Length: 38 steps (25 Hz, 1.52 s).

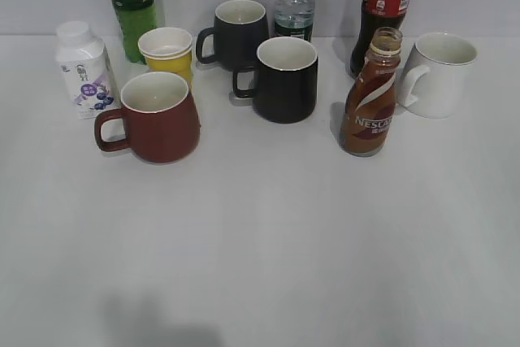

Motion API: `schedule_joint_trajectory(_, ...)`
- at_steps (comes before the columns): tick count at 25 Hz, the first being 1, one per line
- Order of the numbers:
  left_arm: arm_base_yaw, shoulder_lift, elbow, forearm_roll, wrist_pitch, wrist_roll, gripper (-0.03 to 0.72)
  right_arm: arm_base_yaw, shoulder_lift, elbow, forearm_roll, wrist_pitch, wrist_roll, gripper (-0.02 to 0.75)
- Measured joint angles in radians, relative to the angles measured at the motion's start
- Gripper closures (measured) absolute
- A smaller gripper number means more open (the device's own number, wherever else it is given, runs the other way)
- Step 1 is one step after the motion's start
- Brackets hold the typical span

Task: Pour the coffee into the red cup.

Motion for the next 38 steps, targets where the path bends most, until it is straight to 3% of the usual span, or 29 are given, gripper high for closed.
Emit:
schedule_joint_trajectory(15, 0.000, 0.000, -0.013, -0.009, -0.036, 0.000, 0.451, 0.000, 0.000, -0.010, 0.000, -0.026, 0.000, 0.167)
schedule_joint_trajectory(21, 0.000, 0.084, 0.027, -0.014, -0.392, 0.000, 0.451, 0.000, 0.089, -0.021, 0.011, -0.399, -0.008, 0.167)
schedule_joint_trajectory(27, 0.000, 0.307, 0.137, -0.042, -0.895, 0.000, 0.449, 0.001, 0.348, -0.018, 0.000, -0.640, -0.043, 0.167)
schedule_joint_trajectory(30, 0.000, 0.468, 0.146, -0.053, -1.079, 0.000, 0.448, 0.040, 0.473, -0.017, 0.011, -0.772, -0.044, 0.167)
schedule_joint_trajectory(34, -0.033, 0.704, 0.146, -0.056, -1.179, 0.000, 0.447, 0.131, 0.633, -0.017, 0.000, -0.894, -0.082, 0.167)
schedule_joint_trajectory(38, -0.135, 0.902, 0.155, -0.057, -1.189, 0.000, 0.447, 0.197, 0.789, -0.017, 0.010, -0.932, -0.095, 0.167)
